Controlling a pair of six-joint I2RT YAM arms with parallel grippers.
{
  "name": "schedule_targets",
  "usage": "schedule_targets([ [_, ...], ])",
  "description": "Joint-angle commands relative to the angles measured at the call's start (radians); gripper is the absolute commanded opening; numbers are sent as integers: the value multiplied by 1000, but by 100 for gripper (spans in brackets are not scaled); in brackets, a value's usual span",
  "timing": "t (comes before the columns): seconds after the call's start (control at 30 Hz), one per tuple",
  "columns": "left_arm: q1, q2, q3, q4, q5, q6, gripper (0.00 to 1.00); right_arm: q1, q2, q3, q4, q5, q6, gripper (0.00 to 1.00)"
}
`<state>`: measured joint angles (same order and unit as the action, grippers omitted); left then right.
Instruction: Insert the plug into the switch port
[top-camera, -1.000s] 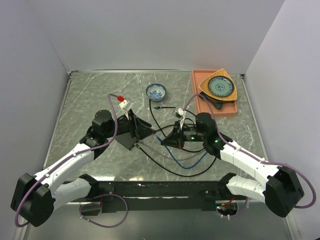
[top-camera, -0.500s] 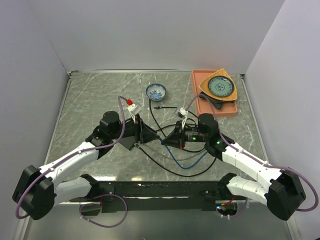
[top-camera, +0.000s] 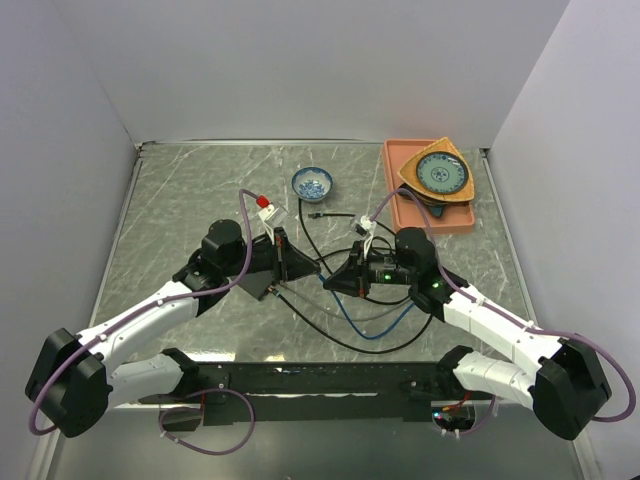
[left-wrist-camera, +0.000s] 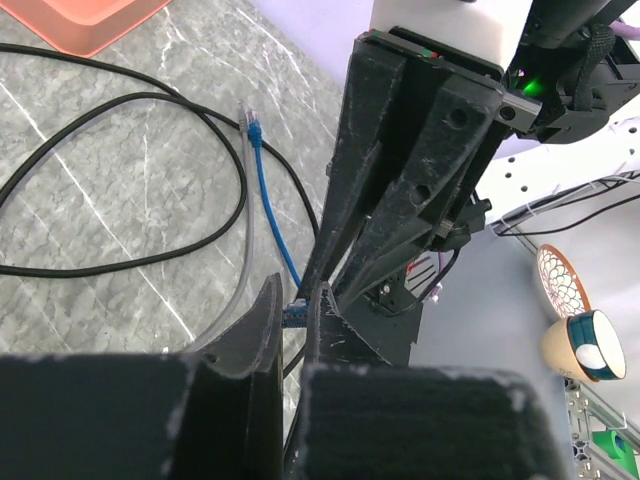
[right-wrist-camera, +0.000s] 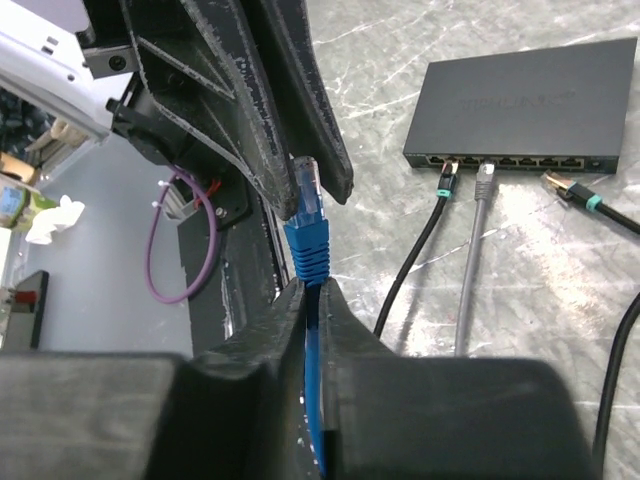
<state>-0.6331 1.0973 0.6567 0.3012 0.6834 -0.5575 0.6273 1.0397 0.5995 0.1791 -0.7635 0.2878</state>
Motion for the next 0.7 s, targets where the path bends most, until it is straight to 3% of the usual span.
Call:
schedule_targets([
  [0.0, -5, 4, 31, 29, -4, 25, 1, -8, -23, 3, 28, 23, -6, 34],
  [0.1, -7, -11, 27, 35, 10, 33, 1, -11, -43, -4, 49, 36, 2, 57],
  [0.23, -8, -36, 12, 64, 28, 28, 1, -31, -32, 0, 83, -5, 25, 73],
  [0.5, -23, -74, 8, 67, 62, 42, 1, -58, 72, -10, 295, -198, 149, 68],
  [0.63, -27, -82, 17, 58, 59, 42, 1, -60, 83, -17, 358, -238, 174, 58],
  [0.67, -27, -85, 17, 58, 51, 41, 1, -60, 80, -15, 353, -241, 172, 51],
])
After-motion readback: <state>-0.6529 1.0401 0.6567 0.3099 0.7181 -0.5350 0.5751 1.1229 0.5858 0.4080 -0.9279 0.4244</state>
